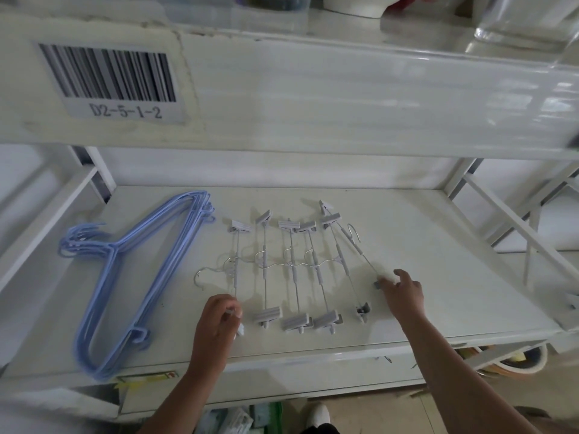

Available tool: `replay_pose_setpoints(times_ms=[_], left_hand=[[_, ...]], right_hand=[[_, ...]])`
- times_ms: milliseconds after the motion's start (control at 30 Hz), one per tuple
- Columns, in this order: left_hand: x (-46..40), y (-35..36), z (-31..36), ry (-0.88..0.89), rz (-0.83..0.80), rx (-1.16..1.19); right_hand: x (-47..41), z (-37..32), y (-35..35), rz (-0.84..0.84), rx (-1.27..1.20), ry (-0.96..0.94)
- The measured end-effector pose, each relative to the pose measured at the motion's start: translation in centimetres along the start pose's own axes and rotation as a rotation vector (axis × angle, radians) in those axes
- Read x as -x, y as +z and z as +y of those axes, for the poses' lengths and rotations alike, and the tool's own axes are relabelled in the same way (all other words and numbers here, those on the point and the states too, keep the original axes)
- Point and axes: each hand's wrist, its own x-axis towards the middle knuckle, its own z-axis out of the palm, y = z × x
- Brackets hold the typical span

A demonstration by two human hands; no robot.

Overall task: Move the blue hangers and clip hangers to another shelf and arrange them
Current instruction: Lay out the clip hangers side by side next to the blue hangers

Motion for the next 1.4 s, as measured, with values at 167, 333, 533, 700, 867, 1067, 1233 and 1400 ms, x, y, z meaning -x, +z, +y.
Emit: replay_pose_setpoints(times_ms=[167, 333, 533, 700, 867, 1067, 1233, 1400], left_hand=[[0.0, 0.0, 0.5, -0.008, 0.006, 0.024], [0.1, 0.2, 1.2, -0.029, 0.028, 0.057], [0.2, 0.1, 1.1, -0.019, 0.009, 0.058], [0.1, 0.1, 1.0, -0.008, 0.001, 0.077], [0.2, 0.1, 1.0, -0.011, 0.003, 0.079], [0.2, 0.1, 0.8, -0.004, 0.013, 0.067], [0.2, 0.1, 0.7, 0.005, 0.016, 0.073], [0.4, 0.1, 0.3, -0.007, 0.013, 0.078]], right_hand=[[-1.3, -0.7, -0.3, -0.008, 0.053, -0.018], [-1.0, -0.5, -0.7, -0.035, 0.057, -0.076], [-0.6, 0.0, -0.7, -0.060, 0.076, -0.120], [-0.4, -0.2, -0.9, -0.038, 0.106, -0.095], [0.2, 0.0, -1.2, 0.048, 0.108, -0.064], [2.6, -0.3, -1.8, 0.057, 0.083, -0.140], [3.9, -0.4, -1.5, 0.062, 0.062, -0.198], [5.2, -0.1, -1.3, 0.071, 0.056, -0.233]])
